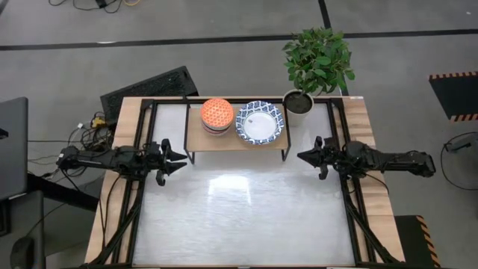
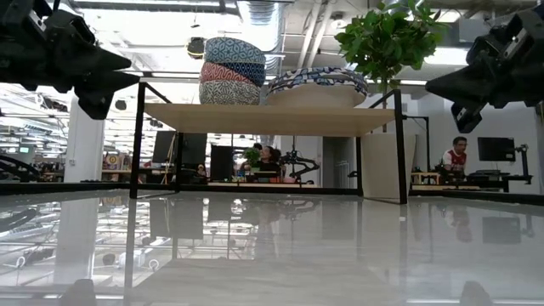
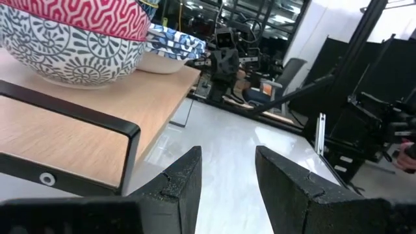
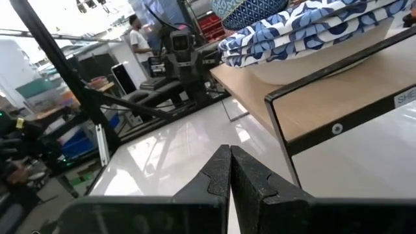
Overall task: Place and stack bowls onto a shelf
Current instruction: Return to Home Position
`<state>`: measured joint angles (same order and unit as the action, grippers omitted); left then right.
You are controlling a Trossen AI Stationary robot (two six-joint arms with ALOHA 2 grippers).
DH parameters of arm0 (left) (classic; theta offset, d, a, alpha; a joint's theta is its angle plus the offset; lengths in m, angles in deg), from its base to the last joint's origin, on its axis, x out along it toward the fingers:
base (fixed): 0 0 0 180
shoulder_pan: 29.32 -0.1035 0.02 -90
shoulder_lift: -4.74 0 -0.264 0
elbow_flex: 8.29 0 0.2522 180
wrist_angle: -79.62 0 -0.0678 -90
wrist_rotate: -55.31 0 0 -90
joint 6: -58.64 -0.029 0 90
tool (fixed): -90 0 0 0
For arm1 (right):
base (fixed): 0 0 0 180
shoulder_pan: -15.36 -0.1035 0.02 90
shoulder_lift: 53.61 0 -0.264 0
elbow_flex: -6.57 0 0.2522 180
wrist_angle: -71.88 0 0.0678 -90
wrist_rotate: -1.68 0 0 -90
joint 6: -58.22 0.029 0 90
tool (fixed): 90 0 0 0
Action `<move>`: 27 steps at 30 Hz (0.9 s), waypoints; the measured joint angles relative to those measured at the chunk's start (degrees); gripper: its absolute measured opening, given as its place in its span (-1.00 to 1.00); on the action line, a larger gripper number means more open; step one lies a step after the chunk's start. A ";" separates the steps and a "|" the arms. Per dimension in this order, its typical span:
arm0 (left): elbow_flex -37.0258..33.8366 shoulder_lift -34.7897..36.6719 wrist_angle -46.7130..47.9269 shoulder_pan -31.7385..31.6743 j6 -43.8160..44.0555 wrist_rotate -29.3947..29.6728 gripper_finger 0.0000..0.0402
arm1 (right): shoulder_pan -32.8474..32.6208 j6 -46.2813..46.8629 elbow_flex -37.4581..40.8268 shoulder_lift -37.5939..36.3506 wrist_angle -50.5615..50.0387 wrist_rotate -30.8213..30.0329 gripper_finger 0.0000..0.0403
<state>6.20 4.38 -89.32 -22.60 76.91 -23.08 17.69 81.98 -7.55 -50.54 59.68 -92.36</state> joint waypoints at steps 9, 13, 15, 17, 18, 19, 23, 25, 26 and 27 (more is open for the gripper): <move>-0.02 0.00 0.00 -0.02 1.09 -0.65 -0.36 | 0.00 -0.25 0.02 0.02 -0.04 -0.07 -0.84; -0.02 0.00 0.00 -0.02 1.11 -0.65 -0.36 | 0.00 -0.25 0.04 0.02 0.09 -0.11 -0.84; -0.02 0.00 0.00 -0.02 1.14 -0.65 -0.36 | 0.00 -0.25 0.04 0.02 0.11 -0.13 -0.84; -0.02 0.00 0.00 -0.02 1.20 -0.65 -0.36 | 0.00 -0.25 0.07 0.02 0.11 -0.14 -0.84; -0.02 0.00 0.00 -0.02 1.27 -0.65 -0.36 | 0.00 -0.25 0.07 0.02 0.12 -0.15 -0.84; -0.02 0.00 0.00 -0.02 1.27 -0.65 -0.36 | 0.00 -0.25 0.07 0.02 0.11 -0.15 -0.84; -0.02 0.00 0.00 -0.02 1.27 -0.67 -0.36 | 0.00 -0.23 0.07 0.02 0.13 -0.17 -0.84; -0.02 0.00 0.00 -0.02 1.27 -0.66 -0.36 | 0.00 -0.23 0.07 0.02 0.13 -0.17 -0.84; -0.02 0.00 0.00 -0.02 1.27 -0.67 -0.36 | 0.00 -0.23 0.07 0.02 0.13 -0.17 -0.84; -0.02 0.00 0.00 -0.02 1.27 -0.67 -0.36 | 0.00 -0.23 0.07 0.02 0.13 -0.20 -0.84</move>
